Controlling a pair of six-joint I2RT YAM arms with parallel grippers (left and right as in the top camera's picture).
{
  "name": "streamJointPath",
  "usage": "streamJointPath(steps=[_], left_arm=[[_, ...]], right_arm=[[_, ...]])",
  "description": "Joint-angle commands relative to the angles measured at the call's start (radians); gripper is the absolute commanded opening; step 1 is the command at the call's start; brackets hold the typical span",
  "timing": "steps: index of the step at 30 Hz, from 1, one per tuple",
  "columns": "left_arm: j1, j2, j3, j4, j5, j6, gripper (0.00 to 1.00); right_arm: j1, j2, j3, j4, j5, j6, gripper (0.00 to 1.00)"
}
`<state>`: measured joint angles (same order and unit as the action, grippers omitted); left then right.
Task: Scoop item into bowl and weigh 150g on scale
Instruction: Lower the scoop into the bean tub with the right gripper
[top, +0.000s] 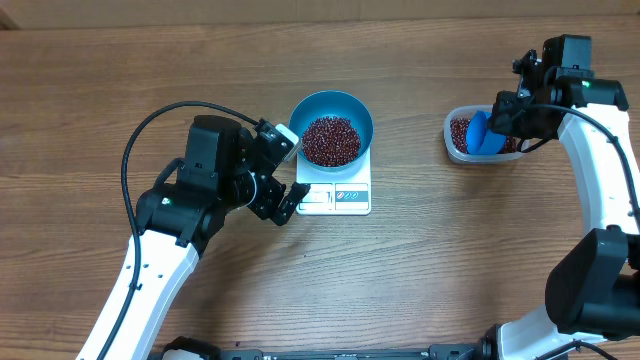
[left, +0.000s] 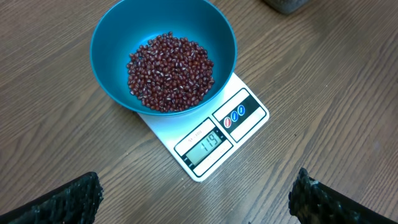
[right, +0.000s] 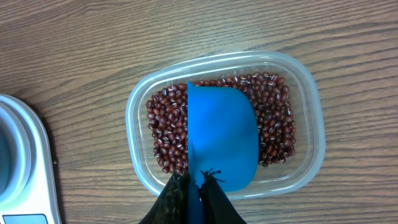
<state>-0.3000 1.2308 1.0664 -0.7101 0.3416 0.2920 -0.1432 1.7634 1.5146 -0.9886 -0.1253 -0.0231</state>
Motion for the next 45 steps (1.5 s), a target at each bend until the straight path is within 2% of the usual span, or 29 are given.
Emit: streamJointPath(steps=[1,2,13,28,45], left_arm=[[0.004,0.006,-0.01,0.003,0.018,0.015,1.0],[0.004,0.006,-0.01,0.003,0.018,0.015,1.0],[0.004,0.006,-0.01,0.003,0.018,0.015,1.0],[0.004,0.006,-0.01,0.003,0.018,0.015,0.99],[0.004,0.006,-0.01,0.003,0.018,0.015,1.0]], right_arm=[[0.002,-0.035,0.018,0.002,0.006,-0.005,0.08],[0.002,-0.035,0.018,0.002,0.006,-0.005,0.04],[0.002,-0.035,0.018,0.034,0.005,-0.018,0.04],[0.004,-0.035,0.018,0.131,0.005,-0.244,0.04],[0.039,-0.035,0.017,0.111,0.001,-0.394,0.04]])
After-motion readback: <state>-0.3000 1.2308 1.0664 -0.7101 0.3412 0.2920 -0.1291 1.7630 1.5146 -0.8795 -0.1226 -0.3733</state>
